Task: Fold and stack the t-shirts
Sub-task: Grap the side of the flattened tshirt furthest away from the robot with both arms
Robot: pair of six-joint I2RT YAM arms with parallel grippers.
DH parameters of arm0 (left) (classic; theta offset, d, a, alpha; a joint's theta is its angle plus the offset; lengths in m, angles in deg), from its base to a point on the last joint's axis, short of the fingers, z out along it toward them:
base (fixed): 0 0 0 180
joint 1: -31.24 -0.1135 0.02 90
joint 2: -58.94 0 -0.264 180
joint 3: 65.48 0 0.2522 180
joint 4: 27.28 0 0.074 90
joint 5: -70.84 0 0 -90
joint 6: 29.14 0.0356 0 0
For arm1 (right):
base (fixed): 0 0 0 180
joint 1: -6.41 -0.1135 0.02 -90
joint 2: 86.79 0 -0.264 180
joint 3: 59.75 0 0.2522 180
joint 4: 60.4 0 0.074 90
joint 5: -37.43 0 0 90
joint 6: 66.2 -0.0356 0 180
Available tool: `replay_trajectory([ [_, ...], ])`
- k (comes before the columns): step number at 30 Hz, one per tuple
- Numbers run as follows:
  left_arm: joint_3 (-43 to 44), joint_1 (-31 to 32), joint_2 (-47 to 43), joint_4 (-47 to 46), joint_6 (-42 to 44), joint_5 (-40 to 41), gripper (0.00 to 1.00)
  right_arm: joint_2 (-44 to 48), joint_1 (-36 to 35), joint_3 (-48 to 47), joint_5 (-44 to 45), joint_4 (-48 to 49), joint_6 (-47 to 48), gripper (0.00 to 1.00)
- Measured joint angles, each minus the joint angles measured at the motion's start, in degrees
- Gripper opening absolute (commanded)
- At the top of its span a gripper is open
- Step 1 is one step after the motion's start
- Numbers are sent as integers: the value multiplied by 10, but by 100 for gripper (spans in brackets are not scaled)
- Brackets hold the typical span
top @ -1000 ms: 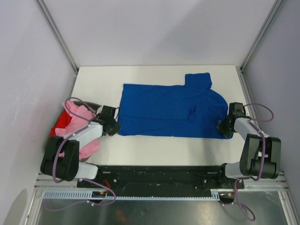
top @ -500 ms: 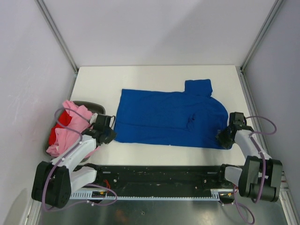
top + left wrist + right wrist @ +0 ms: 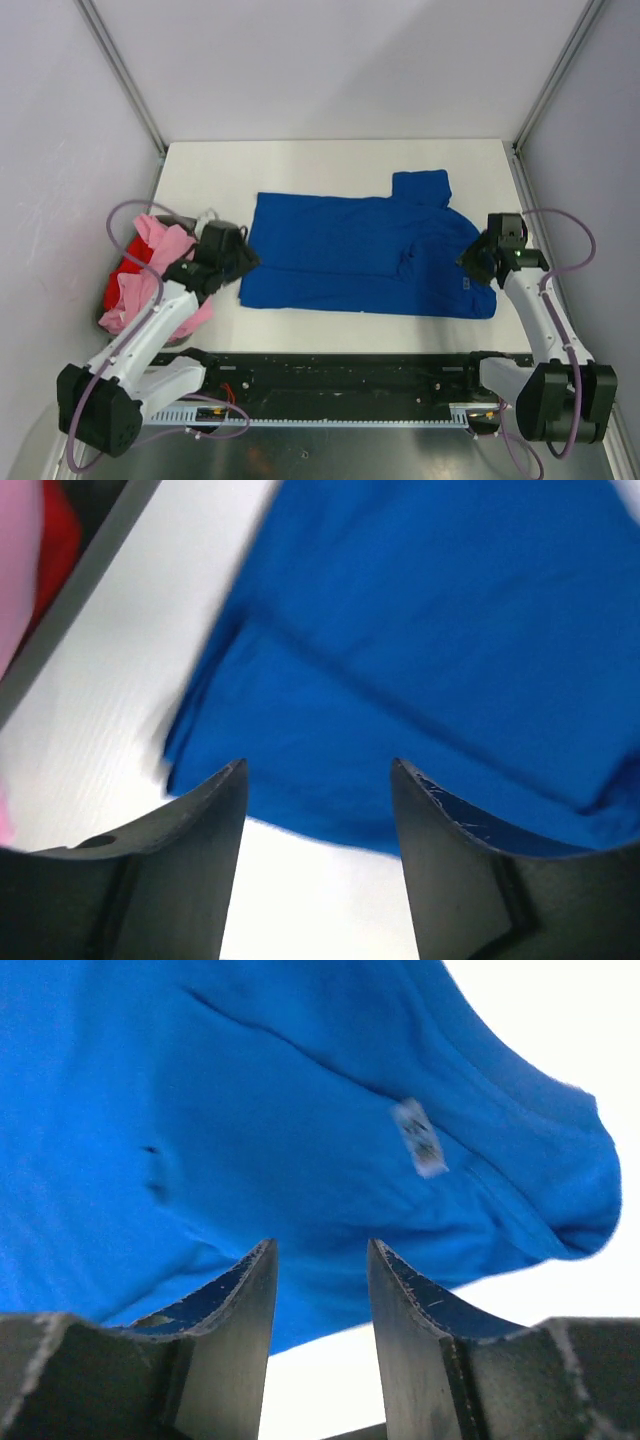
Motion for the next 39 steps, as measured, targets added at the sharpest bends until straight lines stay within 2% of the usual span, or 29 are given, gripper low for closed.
replay_trajectory([
  [4,155,13,83,-6,52,15,64,-46,-19,-76,-4,38,26,47],
  [9,350,12,276,-28,118,38,56,-123,-25,-142,-13,90,52,47],
  [13,457,-3,430,-38,149,42,53,-159,-28,-158,-29,118,61,47],
  [18,529,-34,568,-31,159,42,51,-189,-42,-171,-45,134,70,47],
  [23,585,-57,650,-19,158,42,50,-215,-46,-193,-53,143,81,47],
  [31,654,-63,711,-20,157,40,43,-256,-44,-225,-54,149,94,47],
  [39,678,-76,749,-20,141,39,40,-297,-38,-244,-64,152,101,47],
])
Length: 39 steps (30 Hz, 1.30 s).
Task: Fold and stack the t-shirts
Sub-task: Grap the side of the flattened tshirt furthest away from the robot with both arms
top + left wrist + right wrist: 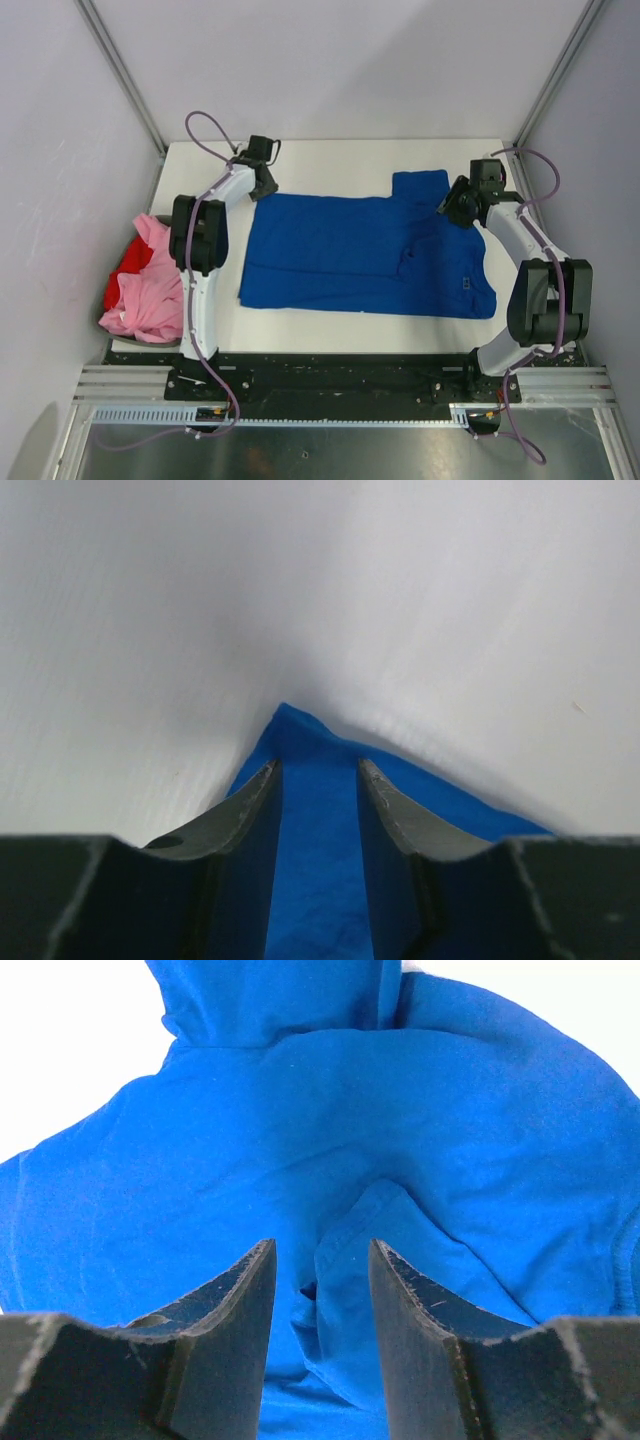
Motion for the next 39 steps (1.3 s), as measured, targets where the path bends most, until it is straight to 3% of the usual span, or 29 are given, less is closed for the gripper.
replay_trajectory([
  [18,67,-22,59,1,-23,-14,37,-52,17,-28,-15,7,9,46],
  [22,68,-23,61,0,-24,-15,29,-63,26,-29,-15,8,9,46],
  [30,69,-25,62,0,-22,-15,2,-118,30,-68,-15,39,18,47],
  [39,69,-31,62,0,-7,-18,0,-254,43,-211,14,69,30,46],
])
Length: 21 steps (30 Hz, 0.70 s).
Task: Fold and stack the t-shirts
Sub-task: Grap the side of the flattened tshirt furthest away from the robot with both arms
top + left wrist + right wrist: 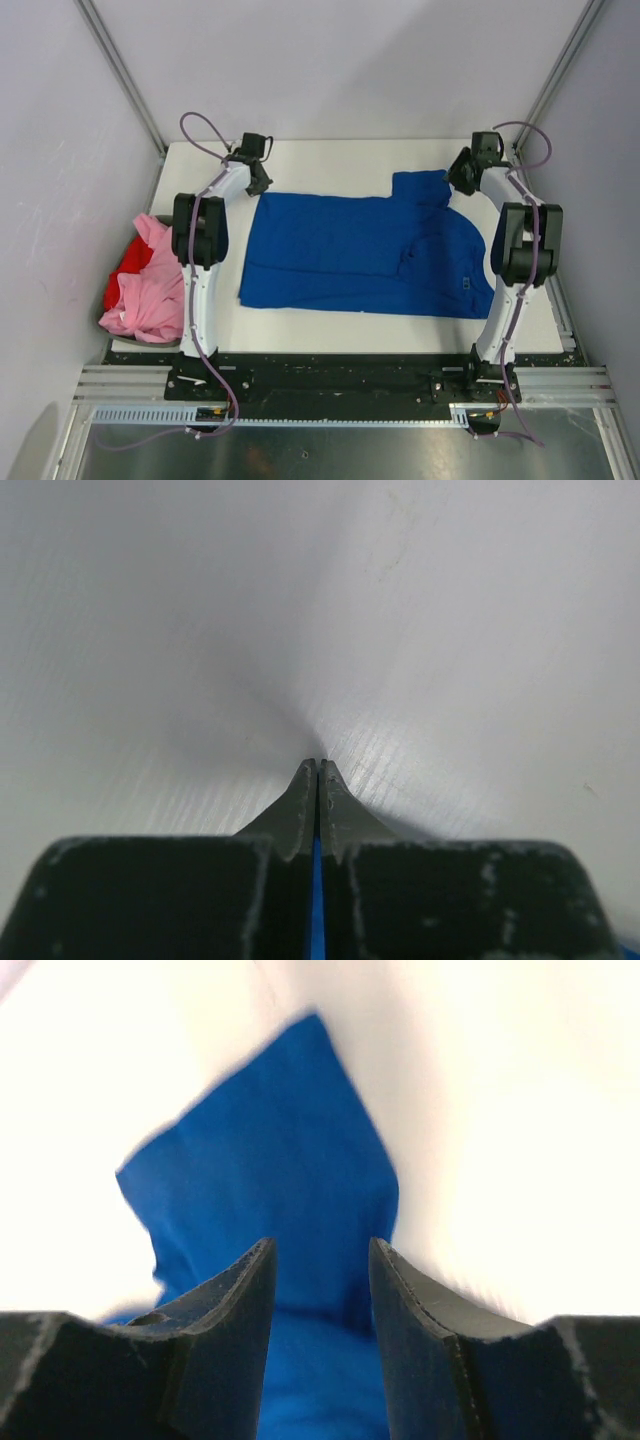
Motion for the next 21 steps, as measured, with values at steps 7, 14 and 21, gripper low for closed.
replay_trajectory([
  [7,0,-1,0,-1,20,-2,0,-172,0,-244,55,-45,-1,46],
  [14,0,-2,0,-3,35,-7,0,-302,-9,-427,97,-108,-5,47],
  [21,0,-3,0,-3,41,-12,0,-328,-23,-445,123,-128,1,47],
])
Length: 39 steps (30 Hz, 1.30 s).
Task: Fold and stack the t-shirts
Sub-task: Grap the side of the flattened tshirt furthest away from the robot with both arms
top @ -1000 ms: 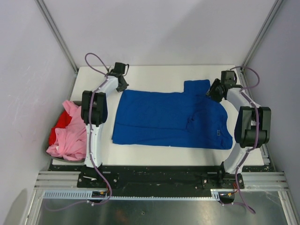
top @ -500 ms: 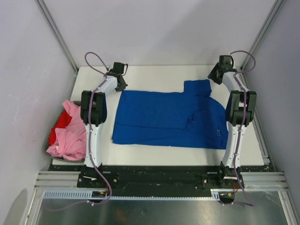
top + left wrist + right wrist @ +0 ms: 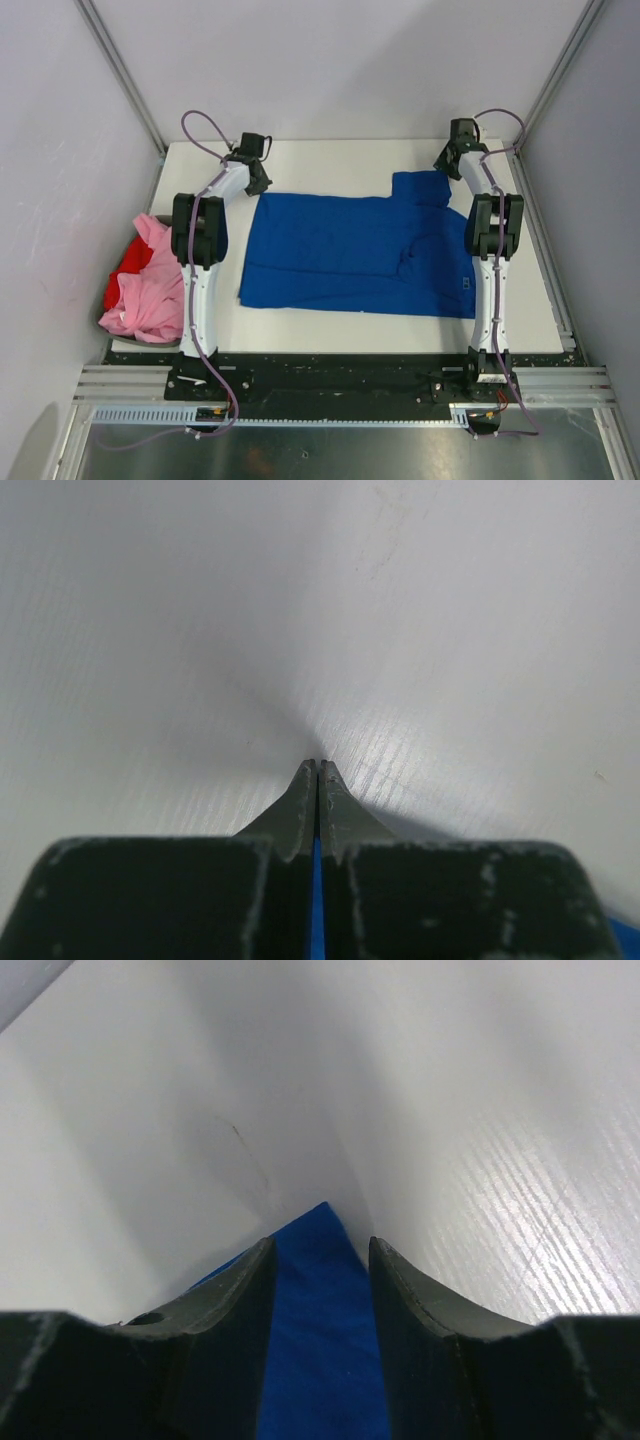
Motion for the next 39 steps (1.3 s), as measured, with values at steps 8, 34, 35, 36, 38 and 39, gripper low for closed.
replay_trajectory([
  [8,0,-1,0,0,0,-4,0,-4,-14,-3,15,-3,10,41],
  [34,0,-8,-11,2,12,-17,0,23,-28,-25,16,-13,26,0],
  [35,0,-8,-15,3,13,-17,0,31,-27,-25,16,-14,26,0],
  [36,0,-8,-20,3,14,-17,0,41,-26,-25,16,-14,26,0],
  [38,0,-8,-29,3,15,-17,0,61,-25,-25,14,-13,27,0],
  [39,0,-8,-33,3,16,-17,0,72,-25,-25,13,-13,28,0],
])
